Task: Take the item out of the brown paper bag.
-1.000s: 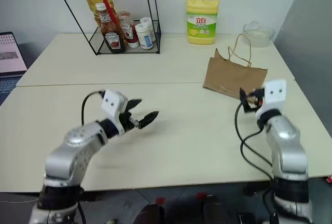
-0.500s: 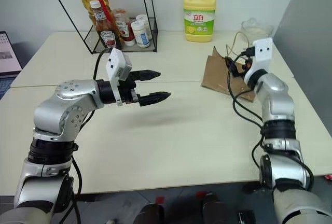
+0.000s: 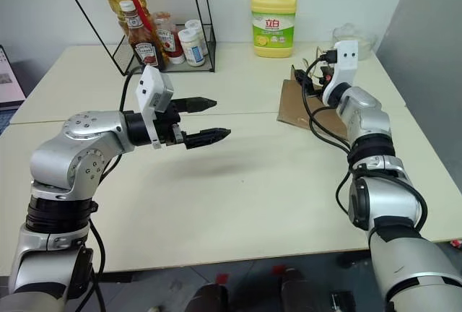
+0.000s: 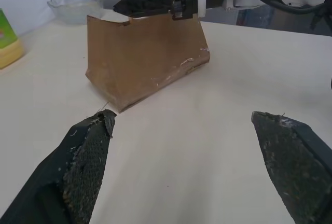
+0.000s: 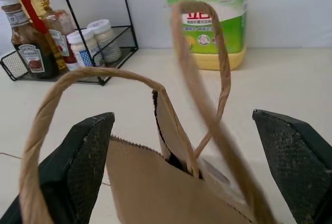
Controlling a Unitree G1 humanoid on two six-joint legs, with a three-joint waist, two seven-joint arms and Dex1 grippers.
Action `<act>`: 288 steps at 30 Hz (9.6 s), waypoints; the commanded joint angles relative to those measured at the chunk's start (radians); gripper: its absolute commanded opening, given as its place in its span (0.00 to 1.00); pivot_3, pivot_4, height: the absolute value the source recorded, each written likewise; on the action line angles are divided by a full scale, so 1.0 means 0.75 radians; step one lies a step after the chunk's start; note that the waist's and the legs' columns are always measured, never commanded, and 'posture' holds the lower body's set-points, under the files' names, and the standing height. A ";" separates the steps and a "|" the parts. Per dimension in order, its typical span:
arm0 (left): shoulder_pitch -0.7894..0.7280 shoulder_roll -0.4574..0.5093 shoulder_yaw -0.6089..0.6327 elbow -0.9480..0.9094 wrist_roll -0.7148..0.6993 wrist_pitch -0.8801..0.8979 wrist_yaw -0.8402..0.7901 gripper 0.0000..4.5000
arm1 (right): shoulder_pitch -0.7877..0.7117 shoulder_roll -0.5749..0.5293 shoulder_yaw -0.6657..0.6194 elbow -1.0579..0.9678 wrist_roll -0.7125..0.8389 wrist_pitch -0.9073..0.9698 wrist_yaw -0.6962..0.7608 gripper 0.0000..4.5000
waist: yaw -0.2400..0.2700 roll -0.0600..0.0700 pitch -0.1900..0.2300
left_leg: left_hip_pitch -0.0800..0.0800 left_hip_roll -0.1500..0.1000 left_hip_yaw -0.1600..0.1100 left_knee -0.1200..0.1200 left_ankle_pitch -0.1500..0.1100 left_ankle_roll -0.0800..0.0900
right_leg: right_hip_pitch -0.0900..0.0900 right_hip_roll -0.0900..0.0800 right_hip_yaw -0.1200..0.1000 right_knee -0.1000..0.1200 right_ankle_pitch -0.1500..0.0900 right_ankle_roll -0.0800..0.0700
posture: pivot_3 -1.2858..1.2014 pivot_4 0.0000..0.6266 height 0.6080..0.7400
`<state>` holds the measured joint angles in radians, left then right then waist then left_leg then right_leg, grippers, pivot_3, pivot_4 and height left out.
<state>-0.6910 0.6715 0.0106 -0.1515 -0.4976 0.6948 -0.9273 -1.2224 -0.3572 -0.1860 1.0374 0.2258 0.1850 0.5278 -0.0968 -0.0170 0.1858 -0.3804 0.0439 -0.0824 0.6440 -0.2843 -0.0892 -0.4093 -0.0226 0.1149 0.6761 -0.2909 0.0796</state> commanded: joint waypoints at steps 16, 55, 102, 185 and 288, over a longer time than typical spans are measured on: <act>0.015 -0.001 0.033 -0.056 -0.025 -0.011 0.055 1.00 | -0.106 -0.059 -0.035 0.175 -0.038 -0.151 -0.066 0.00 | -0.007 0.000 0.000 | 0.000 0.000 0.000 0.000 0.000 -0.001 | 0.000 0.000 0.000 0.002 0.000 0.000 | 0.52 0.24 1.00; 1.045 -0.395 0.369 -1.001 -0.189 0.115 0.917 1.00 | -0.290 0.406 0.199 0.060 -0.049 -0.165 0.735 0.00 | -0.040 0.002 0.001 | -0.002 0.000 -0.003 0.001 0.001 -0.001 | -0.003 -0.002 -0.003 0.006 0.001 -0.001 | 0.52 0.24 1.00; 1.114 -0.343 0.345 -0.914 -0.223 -0.040 0.930 1.00 | -0.298 0.464 0.265 0.372 -0.352 -0.523 0.637 0.14 | -0.021 0.002 0.001 | -0.001 0.001 -0.006 0.002 0.000 0.000 | -0.001 -0.001 -0.007 0.006 0.001 -0.002 | 0.52 0.24 1.00; 0.452 0.328 -0.187 0.103 0.455 -1.215 -0.625 1.00 | 1.436 -0.233 0.290 -1.975 0.084 0.453 0.258 0.99 | 0.029 0.003 0.001 | -0.004 0.000 -0.031 0.002 0.005 -0.005 | 0.006 0.002 -0.025 0.006 -0.002 -0.007 | 0.52 0.24 1.00; 0.279 -0.066 -0.067 -0.056 0.033 -0.137 -0.045 0.01 | 0.932 -0.078 0.801 -0.981 -1.355 -1.641 -0.469 1.00 | 0.019 -0.001 -0.001 | 0.000 0.000 -0.032 0.003 0.008 -0.011 | 0.009 0.002 -0.025 0.008 -0.002 -0.008 | 0.52 0.24 1.00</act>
<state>-0.4768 0.6200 -0.0731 -0.1539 -0.4528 0.5842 -0.9712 -0.5200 -0.4210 0.4090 0.3038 -0.7763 -1.0275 0.2152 -0.0827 -0.0177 0.1848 -0.3803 0.0439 -0.1064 0.6464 -0.2781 -0.0974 -0.4025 -0.0210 0.0963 0.6825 -0.2925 0.0740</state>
